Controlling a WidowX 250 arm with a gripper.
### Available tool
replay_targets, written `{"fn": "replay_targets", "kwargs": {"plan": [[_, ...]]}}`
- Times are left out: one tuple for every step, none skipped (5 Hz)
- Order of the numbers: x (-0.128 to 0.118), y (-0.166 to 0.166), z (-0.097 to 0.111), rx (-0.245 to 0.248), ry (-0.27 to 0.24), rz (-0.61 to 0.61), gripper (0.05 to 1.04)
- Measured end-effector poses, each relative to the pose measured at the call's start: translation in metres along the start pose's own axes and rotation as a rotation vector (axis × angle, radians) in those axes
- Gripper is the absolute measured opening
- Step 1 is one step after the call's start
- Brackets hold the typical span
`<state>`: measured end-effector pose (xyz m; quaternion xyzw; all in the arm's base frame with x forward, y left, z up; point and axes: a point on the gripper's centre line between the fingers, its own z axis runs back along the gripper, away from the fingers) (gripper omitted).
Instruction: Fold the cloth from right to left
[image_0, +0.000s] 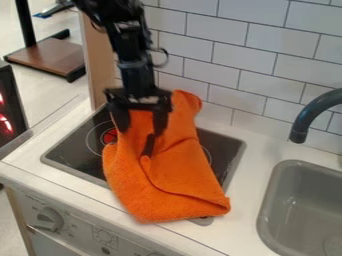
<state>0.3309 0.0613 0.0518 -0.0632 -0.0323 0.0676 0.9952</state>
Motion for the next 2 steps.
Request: {"fn": "replay_targets", "kwargs": {"plan": [[0.002, -0.001, 0.020, -0.035, -0.013, 0.001, 1.008], [0.005, -0.007, 0.037, -0.069, -0.038, -0.024, 0.999]]}}
